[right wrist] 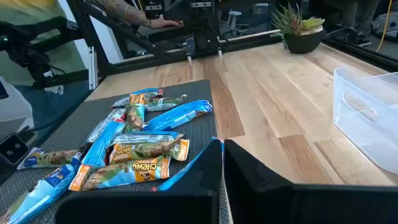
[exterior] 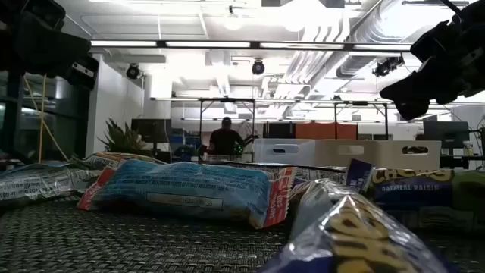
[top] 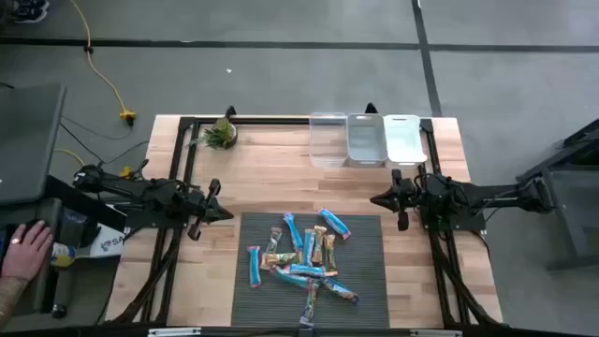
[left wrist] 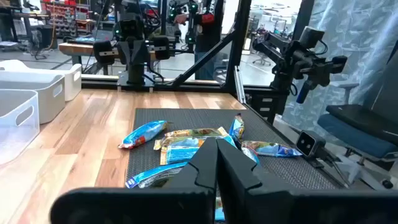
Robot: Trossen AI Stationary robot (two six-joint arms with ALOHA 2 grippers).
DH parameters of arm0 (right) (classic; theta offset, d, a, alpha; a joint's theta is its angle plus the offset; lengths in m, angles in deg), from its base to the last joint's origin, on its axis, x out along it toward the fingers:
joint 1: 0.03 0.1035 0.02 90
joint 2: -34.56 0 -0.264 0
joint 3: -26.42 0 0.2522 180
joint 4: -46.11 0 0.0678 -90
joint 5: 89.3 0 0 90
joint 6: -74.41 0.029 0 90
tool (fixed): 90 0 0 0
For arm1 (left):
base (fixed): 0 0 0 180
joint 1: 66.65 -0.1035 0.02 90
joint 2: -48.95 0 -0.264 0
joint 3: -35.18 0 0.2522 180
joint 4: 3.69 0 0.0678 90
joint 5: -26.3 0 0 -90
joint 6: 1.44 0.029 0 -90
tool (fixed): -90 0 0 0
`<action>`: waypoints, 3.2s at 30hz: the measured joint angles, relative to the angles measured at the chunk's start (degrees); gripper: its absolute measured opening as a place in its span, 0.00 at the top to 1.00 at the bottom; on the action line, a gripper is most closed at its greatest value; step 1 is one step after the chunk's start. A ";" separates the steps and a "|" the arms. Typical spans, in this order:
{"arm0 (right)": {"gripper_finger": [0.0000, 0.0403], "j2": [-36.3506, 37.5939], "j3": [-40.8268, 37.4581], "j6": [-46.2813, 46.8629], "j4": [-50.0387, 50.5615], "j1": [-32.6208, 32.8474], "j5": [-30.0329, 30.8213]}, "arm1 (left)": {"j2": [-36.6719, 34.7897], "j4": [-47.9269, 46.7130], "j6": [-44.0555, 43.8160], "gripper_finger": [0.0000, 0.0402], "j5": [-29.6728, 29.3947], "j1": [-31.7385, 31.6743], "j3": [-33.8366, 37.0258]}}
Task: Pick and place Granola Bars by type
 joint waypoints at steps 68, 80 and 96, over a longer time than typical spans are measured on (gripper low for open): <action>1.00 0.00 0.00 0.00 0.00 -0.01 0.00 | 0.00 0.12 0.00 1.00 -0.31 0.00 0.00; 1.00 0.01 0.01 0.00 0.00 -0.01 0.00 | -0.09 1.81 -8.40 1.00 0.17 0.00 0.00; 1.00 -0.01 0.00 0.00 0.00 -0.02 0.00 | -0.05 3.13 -31.17 1.00 -4.60 0.00 -3.94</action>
